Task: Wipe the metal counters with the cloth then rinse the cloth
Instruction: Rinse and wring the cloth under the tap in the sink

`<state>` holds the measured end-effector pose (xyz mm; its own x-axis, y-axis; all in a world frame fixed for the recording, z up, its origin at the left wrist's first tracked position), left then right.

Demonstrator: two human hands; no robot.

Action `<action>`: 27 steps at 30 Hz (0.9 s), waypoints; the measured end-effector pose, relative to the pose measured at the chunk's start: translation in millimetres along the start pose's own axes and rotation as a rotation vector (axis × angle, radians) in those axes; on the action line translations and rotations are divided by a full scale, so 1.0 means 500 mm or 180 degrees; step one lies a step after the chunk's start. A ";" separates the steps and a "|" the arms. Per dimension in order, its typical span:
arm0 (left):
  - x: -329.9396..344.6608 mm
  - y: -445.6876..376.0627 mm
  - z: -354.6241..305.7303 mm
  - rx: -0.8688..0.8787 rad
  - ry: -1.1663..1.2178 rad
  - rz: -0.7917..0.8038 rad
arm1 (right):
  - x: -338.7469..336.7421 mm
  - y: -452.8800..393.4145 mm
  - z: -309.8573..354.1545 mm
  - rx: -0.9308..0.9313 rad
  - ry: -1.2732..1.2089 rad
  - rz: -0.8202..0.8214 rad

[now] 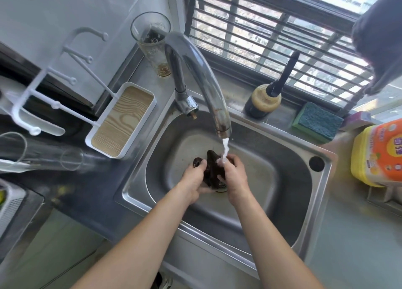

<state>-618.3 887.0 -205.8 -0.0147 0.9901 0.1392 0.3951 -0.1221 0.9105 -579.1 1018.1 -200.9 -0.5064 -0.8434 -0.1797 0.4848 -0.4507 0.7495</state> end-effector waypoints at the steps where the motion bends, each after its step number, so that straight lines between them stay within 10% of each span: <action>1: -0.004 -0.003 -0.004 0.0096 0.0073 -0.0054 | 0.001 -0.001 0.003 -0.0062 0.0208 0.0002; 6: -0.005 -0.005 -0.035 0.0710 -0.0138 -0.0071 | -0.063 0.013 0.049 -0.0418 0.1194 -0.0958; 12: 0.035 -0.006 0.001 0.0312 -0.0299 0.0156 | -0.019 0.023 0.048 -0.0133 0.0936 -0.0393; 27: 0.072 0.009 0.024 0.0365 -0.0481 0.0607 | -0.038 0.059 0.085 -0.0998 0.1368 -0.1270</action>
<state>-606.1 923.1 -201.6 0.2038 0.9500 0.2365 0.4793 -0.3075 0.8220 -585.2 1033.3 -148.4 -0.3918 -0.6066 -0.6918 0.5365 -0.7615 0.3638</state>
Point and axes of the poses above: each hand's wrist, its own y-axis away from the middle knuckle, its own x-axis out of the palm, z = x × y, the point moved 9 cm from there along -y, towards the middle knuckle, and after that the axes turned 9 degrees about y, right-handed, at the moved point
